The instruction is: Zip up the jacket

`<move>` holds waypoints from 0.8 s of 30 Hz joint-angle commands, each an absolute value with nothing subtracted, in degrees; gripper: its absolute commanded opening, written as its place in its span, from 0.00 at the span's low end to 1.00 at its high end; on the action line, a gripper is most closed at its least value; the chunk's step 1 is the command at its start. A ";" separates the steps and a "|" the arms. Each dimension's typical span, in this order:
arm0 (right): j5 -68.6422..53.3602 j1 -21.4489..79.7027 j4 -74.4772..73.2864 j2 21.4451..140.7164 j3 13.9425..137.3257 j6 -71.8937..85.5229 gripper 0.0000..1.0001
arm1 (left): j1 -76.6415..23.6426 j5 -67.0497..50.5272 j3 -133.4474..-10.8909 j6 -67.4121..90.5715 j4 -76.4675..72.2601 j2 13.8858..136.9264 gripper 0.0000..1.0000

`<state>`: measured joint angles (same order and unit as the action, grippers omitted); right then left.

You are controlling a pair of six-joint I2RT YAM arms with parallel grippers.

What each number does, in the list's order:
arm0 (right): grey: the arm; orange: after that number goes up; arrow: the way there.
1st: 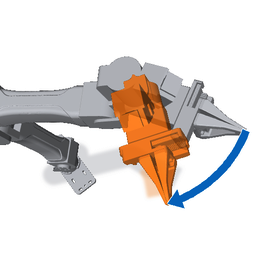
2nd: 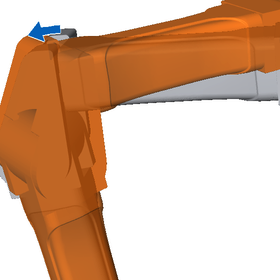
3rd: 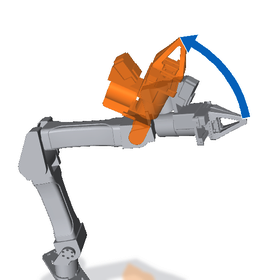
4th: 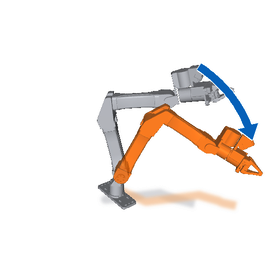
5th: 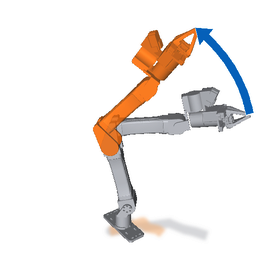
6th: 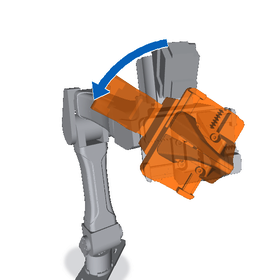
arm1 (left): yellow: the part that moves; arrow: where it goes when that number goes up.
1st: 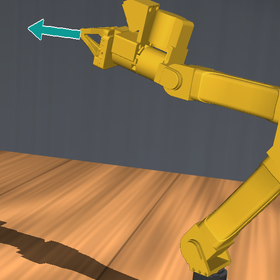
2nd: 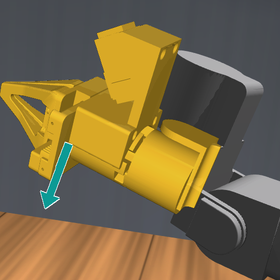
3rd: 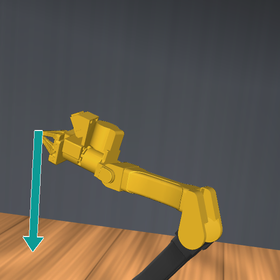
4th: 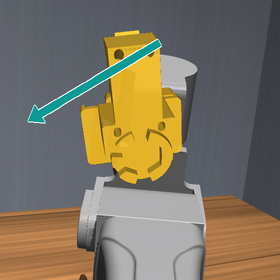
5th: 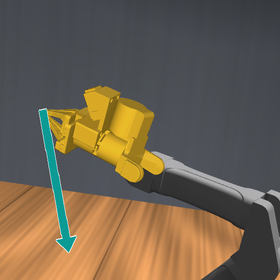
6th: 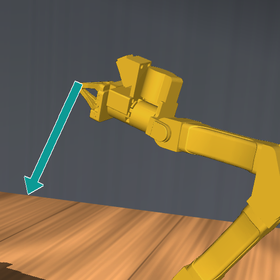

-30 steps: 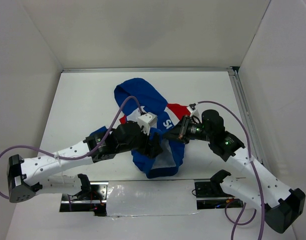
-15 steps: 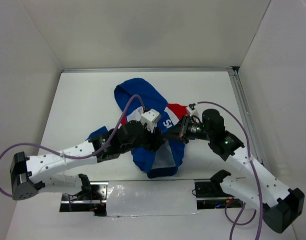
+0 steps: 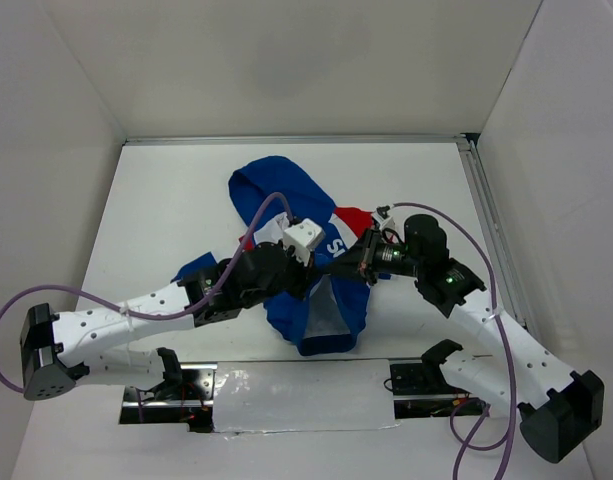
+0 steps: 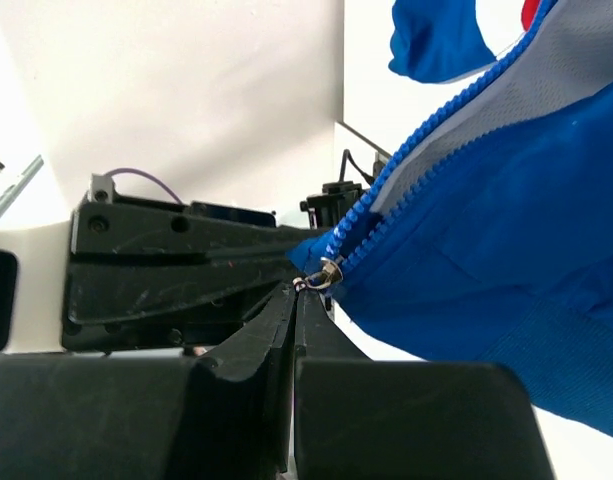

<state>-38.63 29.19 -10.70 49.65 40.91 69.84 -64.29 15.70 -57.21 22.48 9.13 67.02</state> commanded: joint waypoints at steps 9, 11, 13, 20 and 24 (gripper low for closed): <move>-43.68 21.63 -2.73 51.59 39.29 74.70 0.00 | -69.34 20.65 -49.93 19.87 3.97 63.02 0.00; -44.73 21.01 -2.02 52.99 38.94 75.50 0.00 | -70.57 21.27 -48.78 17.76 2.11 62.23 0.00; -45.87 20.31 -2.54 54.66 38.85 75.76 0.00 | -70.66 21.36 -47.91 16.10 1.41 61.70 0.00; -44.39 16.18 -5.62 60.11 40.86 74.53 0.00 | -71.10 18.20 -44.48 10.03 -3.24 60.21 0.00; -41.58 15.64 -6.25 64.67 42.62 72.86 0.00 | -71.02 12.32 -40.88 5.99 -8.07 56.70 0.00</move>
